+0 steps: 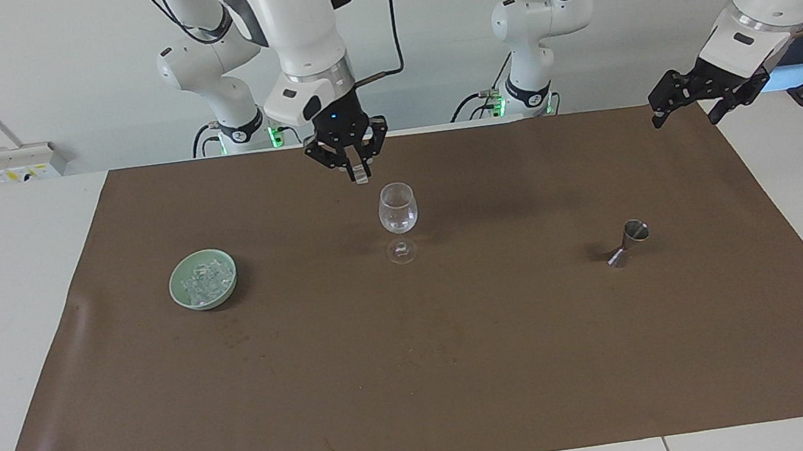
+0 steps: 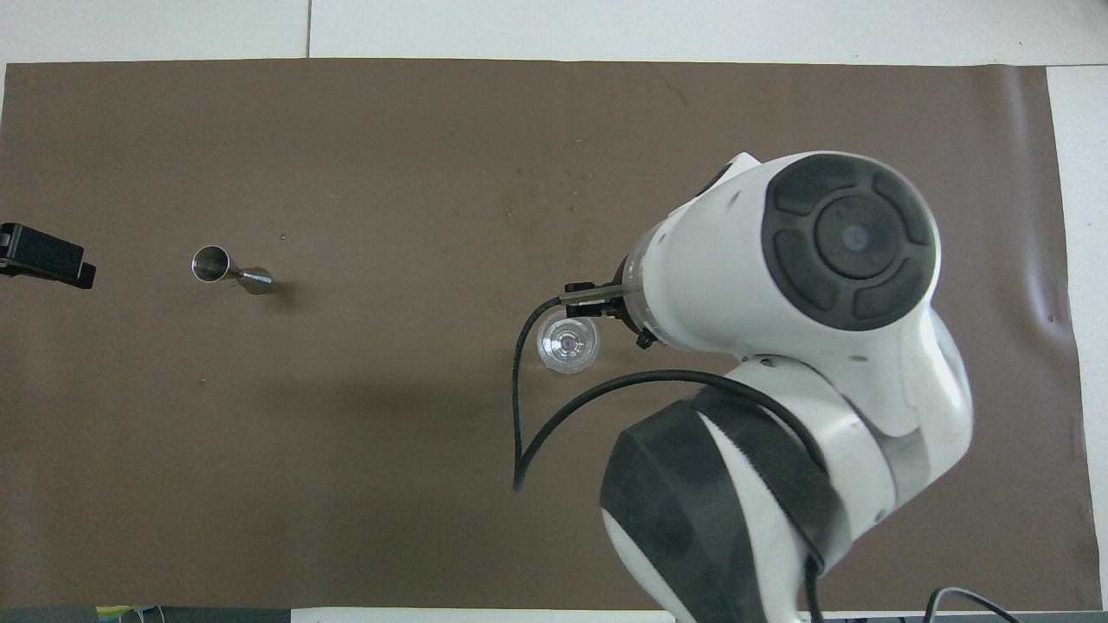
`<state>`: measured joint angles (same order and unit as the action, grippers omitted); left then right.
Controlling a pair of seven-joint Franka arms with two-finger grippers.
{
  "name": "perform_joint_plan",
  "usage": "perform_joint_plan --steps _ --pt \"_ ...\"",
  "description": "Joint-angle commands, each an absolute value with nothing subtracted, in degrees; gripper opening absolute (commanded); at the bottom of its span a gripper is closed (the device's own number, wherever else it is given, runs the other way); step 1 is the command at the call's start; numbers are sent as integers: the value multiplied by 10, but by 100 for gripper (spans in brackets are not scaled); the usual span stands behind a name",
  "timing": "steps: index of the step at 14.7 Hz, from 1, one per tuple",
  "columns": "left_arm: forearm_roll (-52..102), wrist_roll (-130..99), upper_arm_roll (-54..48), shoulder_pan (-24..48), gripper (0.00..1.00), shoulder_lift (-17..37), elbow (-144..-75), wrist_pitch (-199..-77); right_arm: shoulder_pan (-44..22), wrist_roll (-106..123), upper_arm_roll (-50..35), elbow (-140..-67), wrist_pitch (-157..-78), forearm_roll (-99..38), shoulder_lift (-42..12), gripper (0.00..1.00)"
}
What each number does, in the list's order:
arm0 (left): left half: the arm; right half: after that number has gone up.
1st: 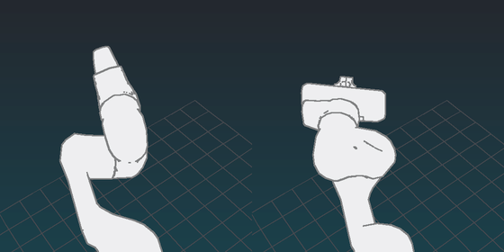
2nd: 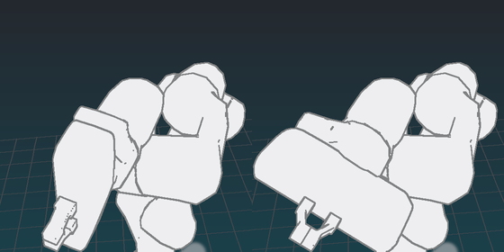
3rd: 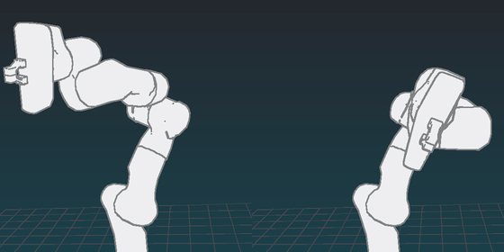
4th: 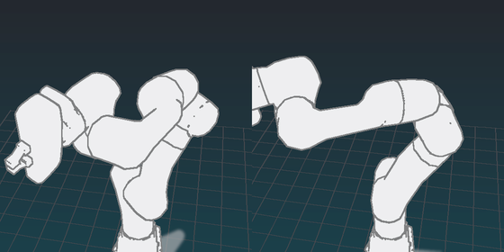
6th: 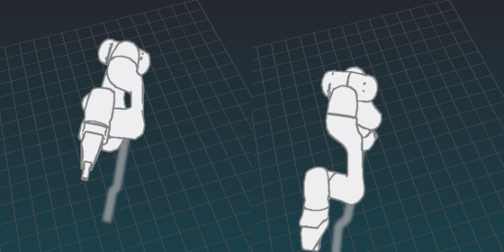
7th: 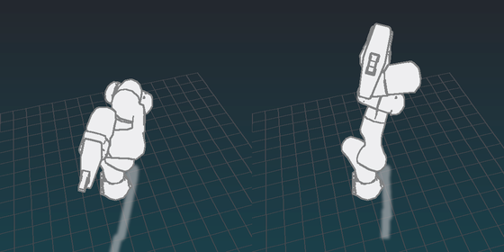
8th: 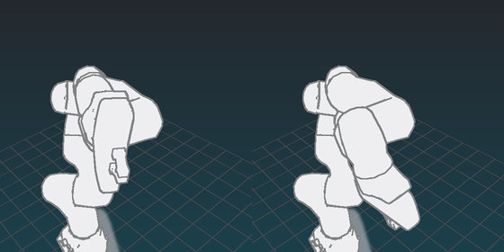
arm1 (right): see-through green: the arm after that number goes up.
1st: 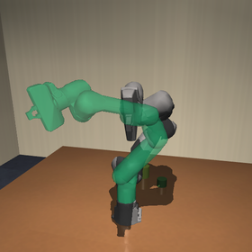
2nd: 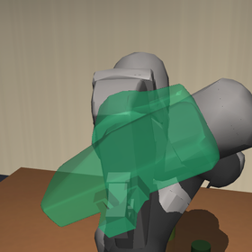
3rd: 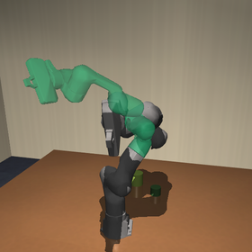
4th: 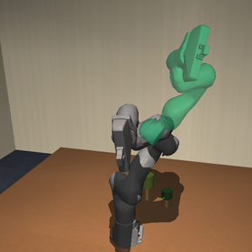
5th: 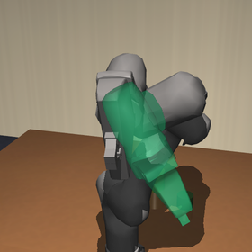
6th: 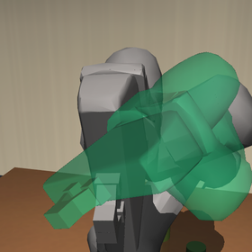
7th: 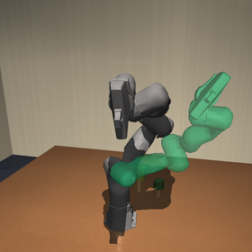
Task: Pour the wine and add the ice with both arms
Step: 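Tilt the green bowl over the clear cup with the right gripper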
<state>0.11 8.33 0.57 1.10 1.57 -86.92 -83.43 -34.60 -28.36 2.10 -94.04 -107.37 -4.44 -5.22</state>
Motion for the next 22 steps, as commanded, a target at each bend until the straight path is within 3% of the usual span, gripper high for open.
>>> perform_joint_plan --steps 1,6,13,14,17,22 --pt "-11 91 -1 6 100 -1 -886 -843 -371 -319 25 -932 -1101 -17 -87 5" --pt "-8 87 1 5 100 -2 -889 -859 -388 -330 25 -982 -1145 -16 -92 7" --pt "-8 86 2 4 100 -2 -893 -873 -390 -331 25 -991 -1113 -16 -85 12" --pt "-8 86 1 4 100 -2 -893 -873 -390 -332 25 -991 -1107 -16 -85 14" --pt "-8 81 1 5 100 -2 -893 -875 -390 -332 25 -990 -1107 -16 -85 34" --pt "-8 80 -1 6 100 -3 -893 -872 -388 -332 25 -963 -1083 -15 -90 38"
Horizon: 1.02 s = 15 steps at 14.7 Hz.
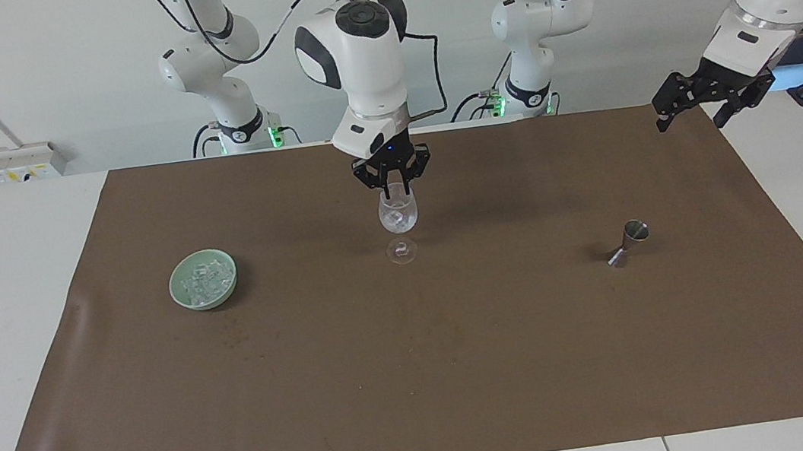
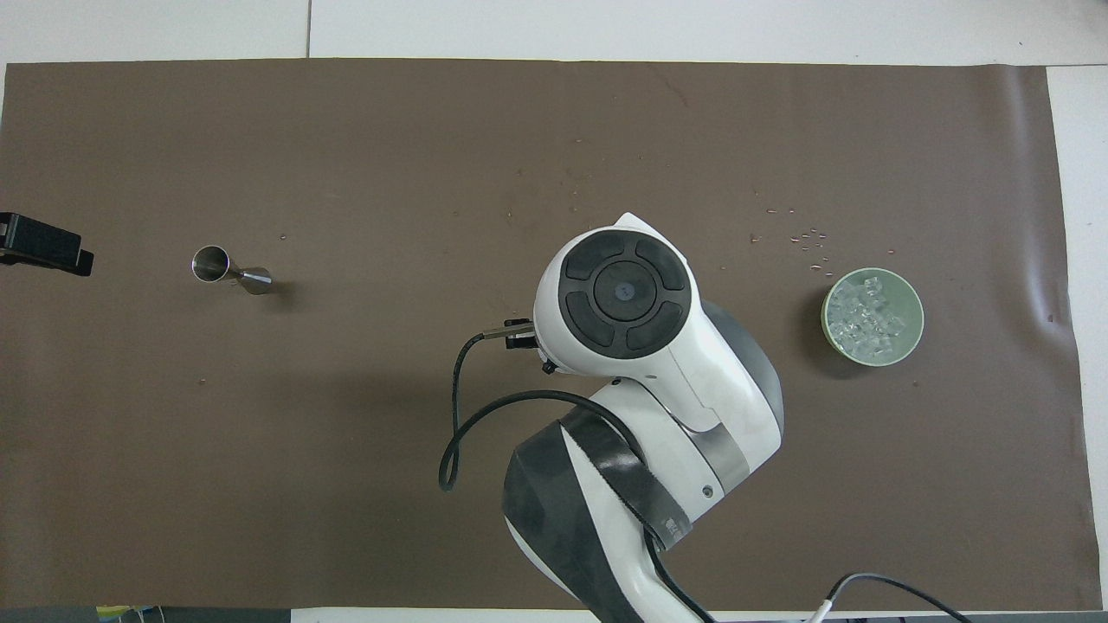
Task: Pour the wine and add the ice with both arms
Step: 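Tilt the green bowl over the clear cup with the right gripper, then set the green bowl back down and withdraw the right gripper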
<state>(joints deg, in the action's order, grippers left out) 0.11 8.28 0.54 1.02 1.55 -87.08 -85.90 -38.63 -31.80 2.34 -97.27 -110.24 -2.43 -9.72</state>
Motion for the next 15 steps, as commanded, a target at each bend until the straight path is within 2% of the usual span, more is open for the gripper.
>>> perform_joint_plan --steps 1,3,6,8,9,15 --pt "-8 80 -1 6 100 -3 -893 -873 -382 -331 27 -942 -1063 -11 -90 38" --pt "-9 82 -2 6 100 -3 -893 -874 -361 -324 31 -892 -1021 -4 -90 39" --pt "-10 82 -4 6 100 -2 -892 -875 -285 -295 31 -876 -999 -8 -56 57" --pt "-9 81 -4 6 100 -2 -890 -875 -227 -236 32 -877 -957 -7 -33 83" --pt "-10 80 -4 6 100 -2 -890 -875 -196 -198 33 -881 -941 -7 -22 100" --pt "-10 62 -4 6 100 -2 -890 -874 -73 -123 33 -883 -876 -9 8 100"
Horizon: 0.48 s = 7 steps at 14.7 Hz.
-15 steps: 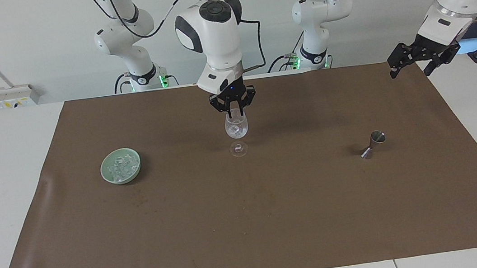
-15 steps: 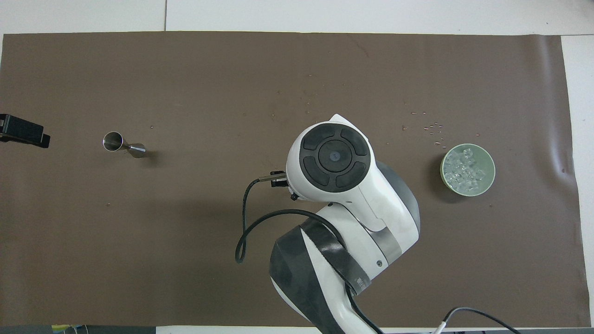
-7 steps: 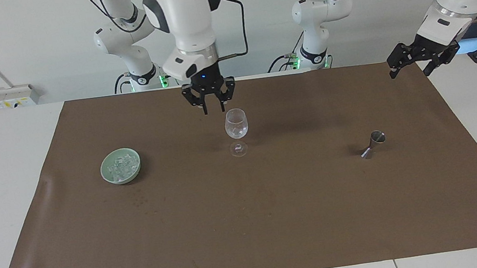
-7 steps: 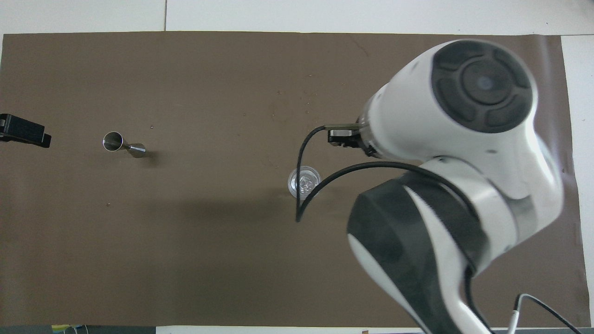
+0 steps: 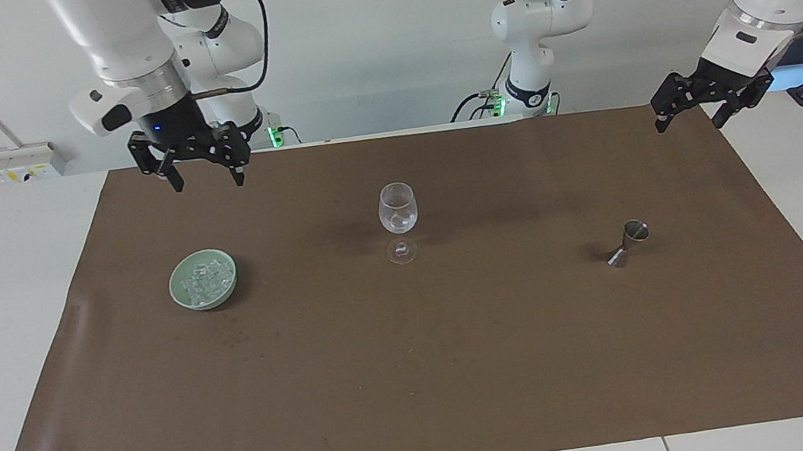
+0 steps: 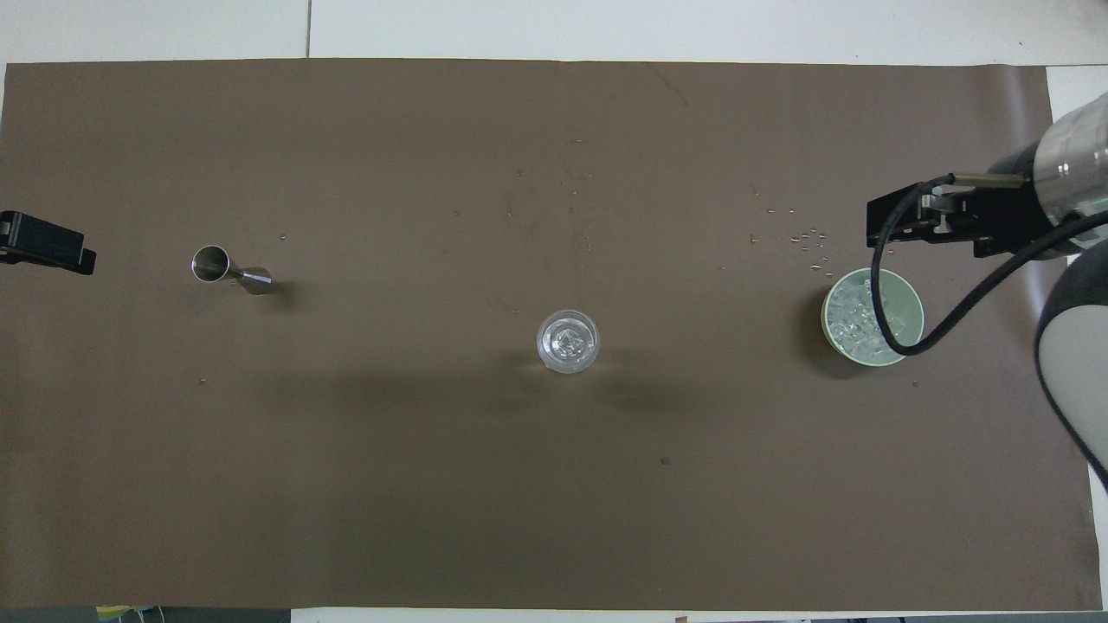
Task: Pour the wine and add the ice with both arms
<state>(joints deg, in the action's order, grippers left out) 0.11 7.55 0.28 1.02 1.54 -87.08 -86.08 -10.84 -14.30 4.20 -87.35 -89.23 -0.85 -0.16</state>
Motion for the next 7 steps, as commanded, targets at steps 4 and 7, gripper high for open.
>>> perform_joint_plan --steps 4,7 --pt "-10 63 -10 6 100 -2 -890 -875 -8 -19 32 -895 -817 -16 22 100" --pt "-9 63 -10 10 100 0 -891 -879 1 -17 33 -939 -839 -16 42 100"
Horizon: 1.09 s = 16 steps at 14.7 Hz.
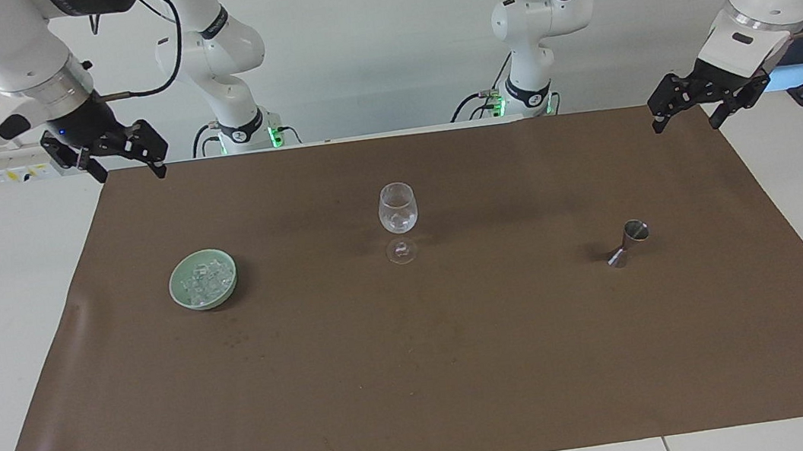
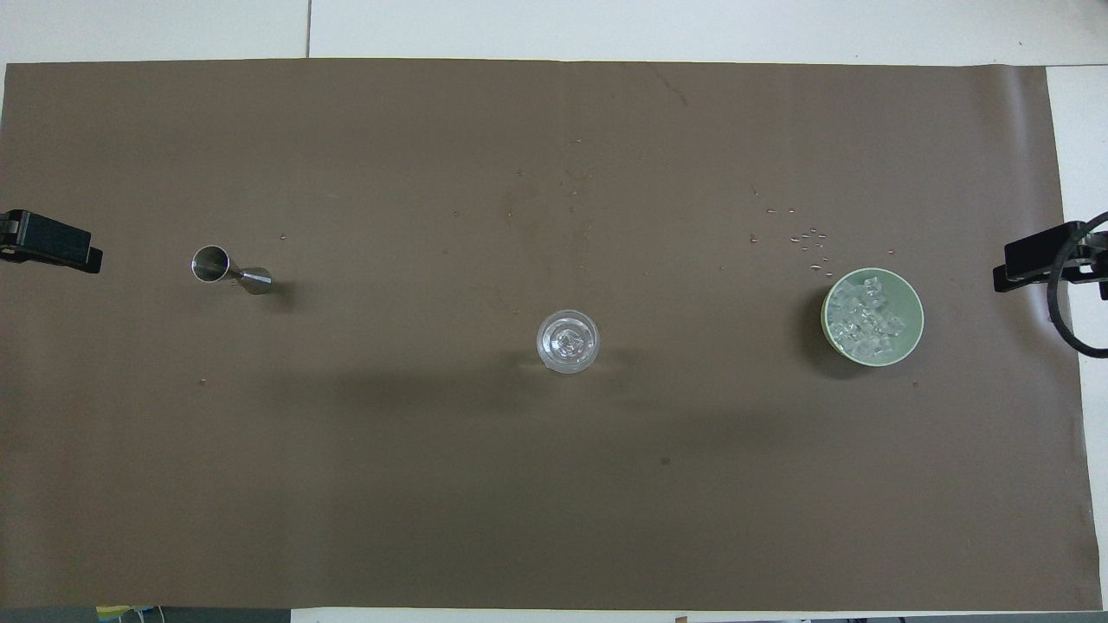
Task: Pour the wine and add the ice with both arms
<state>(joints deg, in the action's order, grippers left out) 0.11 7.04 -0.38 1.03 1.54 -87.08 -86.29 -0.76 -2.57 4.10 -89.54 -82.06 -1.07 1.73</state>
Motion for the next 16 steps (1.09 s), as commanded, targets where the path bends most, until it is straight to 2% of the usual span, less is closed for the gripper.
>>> perform_joint_plan --steps 1,4,9,16 --pt "-9 64 -10 10 100 0 -892 -879 7 -15 33 -938 -839 -15 41 100" --pt "-10 69 -10 9 100 0 -892 -879 11 -13 26 -906 -805 -10 34 100" --pt "-9 69 -10 11 100 0 -893 -881 21 7 27 -921 -841 -10 40 100" --pt "-10 66 -10 11 100 0 -894 -889 22 6 25 -916 -839 -13 46 100"
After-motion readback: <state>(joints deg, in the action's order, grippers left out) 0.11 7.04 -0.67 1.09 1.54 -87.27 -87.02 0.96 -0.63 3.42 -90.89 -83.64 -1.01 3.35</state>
